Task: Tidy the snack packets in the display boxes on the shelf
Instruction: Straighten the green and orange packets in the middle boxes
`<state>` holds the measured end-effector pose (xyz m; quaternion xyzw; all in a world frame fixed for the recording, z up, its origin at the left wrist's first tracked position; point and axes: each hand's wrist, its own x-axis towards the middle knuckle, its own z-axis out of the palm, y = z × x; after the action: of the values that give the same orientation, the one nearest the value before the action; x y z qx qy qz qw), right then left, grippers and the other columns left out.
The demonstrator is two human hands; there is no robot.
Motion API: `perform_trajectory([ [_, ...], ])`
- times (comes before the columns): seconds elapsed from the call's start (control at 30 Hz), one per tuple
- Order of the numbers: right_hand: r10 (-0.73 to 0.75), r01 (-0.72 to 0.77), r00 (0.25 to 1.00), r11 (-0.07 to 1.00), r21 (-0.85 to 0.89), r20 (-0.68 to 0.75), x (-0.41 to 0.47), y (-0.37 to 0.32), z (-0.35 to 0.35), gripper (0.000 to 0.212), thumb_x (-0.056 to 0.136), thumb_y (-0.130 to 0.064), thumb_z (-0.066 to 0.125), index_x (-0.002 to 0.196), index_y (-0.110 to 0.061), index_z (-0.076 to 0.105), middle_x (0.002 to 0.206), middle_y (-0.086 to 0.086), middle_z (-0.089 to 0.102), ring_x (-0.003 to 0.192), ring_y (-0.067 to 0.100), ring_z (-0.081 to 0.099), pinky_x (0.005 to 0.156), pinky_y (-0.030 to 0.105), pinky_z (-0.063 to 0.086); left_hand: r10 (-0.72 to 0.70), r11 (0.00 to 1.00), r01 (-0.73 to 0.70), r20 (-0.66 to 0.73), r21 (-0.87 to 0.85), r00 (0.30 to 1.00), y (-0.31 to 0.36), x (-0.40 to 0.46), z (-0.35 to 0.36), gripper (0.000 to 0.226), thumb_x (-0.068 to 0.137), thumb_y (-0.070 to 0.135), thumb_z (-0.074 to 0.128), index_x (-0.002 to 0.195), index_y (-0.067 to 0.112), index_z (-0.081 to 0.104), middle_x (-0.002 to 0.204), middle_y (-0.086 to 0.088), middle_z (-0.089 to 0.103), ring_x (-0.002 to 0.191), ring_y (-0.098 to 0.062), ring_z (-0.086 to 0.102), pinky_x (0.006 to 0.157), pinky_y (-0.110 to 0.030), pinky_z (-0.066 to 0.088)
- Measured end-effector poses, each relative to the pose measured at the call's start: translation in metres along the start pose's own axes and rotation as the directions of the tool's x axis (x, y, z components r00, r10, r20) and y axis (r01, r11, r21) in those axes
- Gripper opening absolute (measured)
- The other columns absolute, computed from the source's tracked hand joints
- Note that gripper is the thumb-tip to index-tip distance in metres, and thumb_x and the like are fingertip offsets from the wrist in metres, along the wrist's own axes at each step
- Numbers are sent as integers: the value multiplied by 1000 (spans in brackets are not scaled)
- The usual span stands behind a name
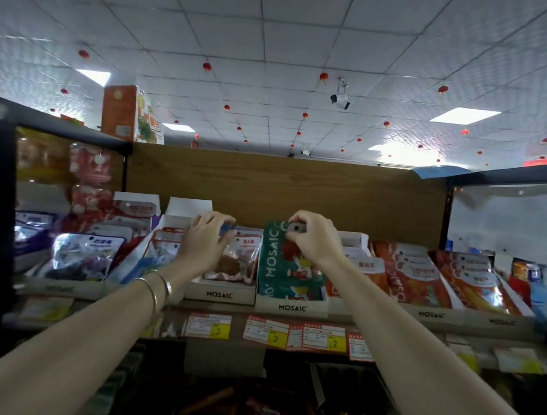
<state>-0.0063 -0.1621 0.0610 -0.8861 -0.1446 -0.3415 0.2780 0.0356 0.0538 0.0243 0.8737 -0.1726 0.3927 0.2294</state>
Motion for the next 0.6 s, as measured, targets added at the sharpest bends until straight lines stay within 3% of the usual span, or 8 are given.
perform_trajectory([
  [0.13, 6, -7, 999, 1000, 24, 52, 5, -10, 4, 9, 83, -22, 65, 91, -19, 65, 94, 4, 69, 87, 22, 63, 72, 39, 54, -47, 999, 47, -14, -17, 999, -11, -7, -6, 31, 95, 29, 46, 122, 15, 54, 125, -7, 55, 117, -24, 45, 94, -37, 39],
  [0.4, 73, -75, 996, 997, 25, 59, -1, 7, -2, 13, 83, -22, 66, 95, -17, 64, 98, 2, 68, 87, 19, 62, 76, 42, 55, -61, 998, 61, -11, -4, 998, -18, -16, -5, 31, 93, 30, 50, 119, 16, 56, 121, -7, 56, 114, -24, 48, 94, -39, 44],
  [0.6, 35, -24, 982, 998, -58, 188, -9, 14, 9, 25, 83, -27, 66, 105, -16, 63, 106, 6, 68, 91, 20, 63, 79, 43, 55, -73, 997, 73, -4, -22, 997, -13, -24, -2, 29, 93, 31, 49, 117, 15, 57, 118, -6, 55, 110, -21, 51, 91, -40, 46],
])
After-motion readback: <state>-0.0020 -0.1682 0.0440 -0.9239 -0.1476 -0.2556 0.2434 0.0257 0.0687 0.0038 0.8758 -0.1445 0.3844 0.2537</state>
